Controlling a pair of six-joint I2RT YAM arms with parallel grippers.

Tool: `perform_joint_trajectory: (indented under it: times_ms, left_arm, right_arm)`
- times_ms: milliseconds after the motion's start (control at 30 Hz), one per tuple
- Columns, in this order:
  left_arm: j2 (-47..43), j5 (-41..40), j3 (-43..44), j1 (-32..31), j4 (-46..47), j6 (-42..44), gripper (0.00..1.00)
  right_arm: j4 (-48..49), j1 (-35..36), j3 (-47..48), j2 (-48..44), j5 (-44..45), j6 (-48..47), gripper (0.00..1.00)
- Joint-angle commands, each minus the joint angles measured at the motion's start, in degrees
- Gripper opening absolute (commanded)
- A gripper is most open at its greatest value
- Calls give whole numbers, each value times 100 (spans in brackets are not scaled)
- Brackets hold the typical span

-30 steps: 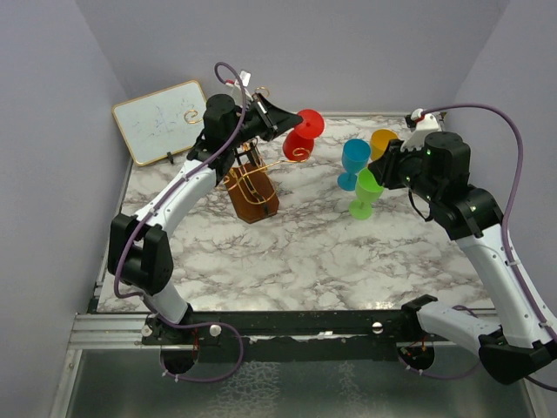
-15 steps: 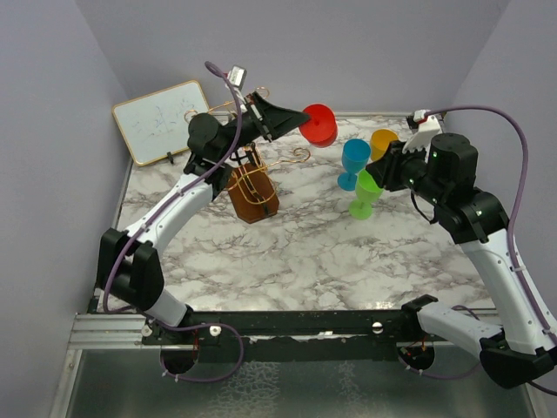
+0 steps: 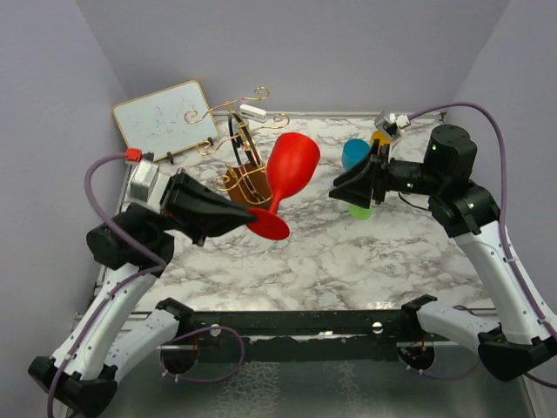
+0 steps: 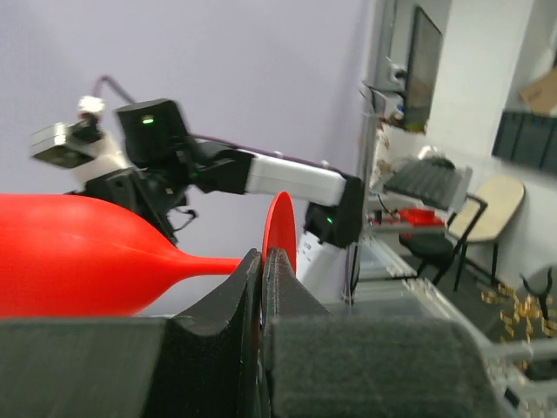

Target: Take the wine glass off the wine glass rack

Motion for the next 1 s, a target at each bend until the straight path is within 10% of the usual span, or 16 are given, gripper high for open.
perform_joint_trajectory:
  times_ms: [0,233,500,967]
  left_arm:
    - [-844,1025,-242,-17,14,360,0]
    - [-2200,1305,-306,-17,-1626,1256,0]
    - [-2383,1370,-288,-17,-1998,1271,0]
    - [-2356,1301,-326,-17,-1844,1170,0]
  right_arm:
    - [1401,8,-389,95,-2951,390,46]
    - [4840,4,-964,-129,-4034,2307,65]
    - [8126,127,-615,846,-4196,4809,66]
    - [8506,1196,529,1938,-3994,4941,61]
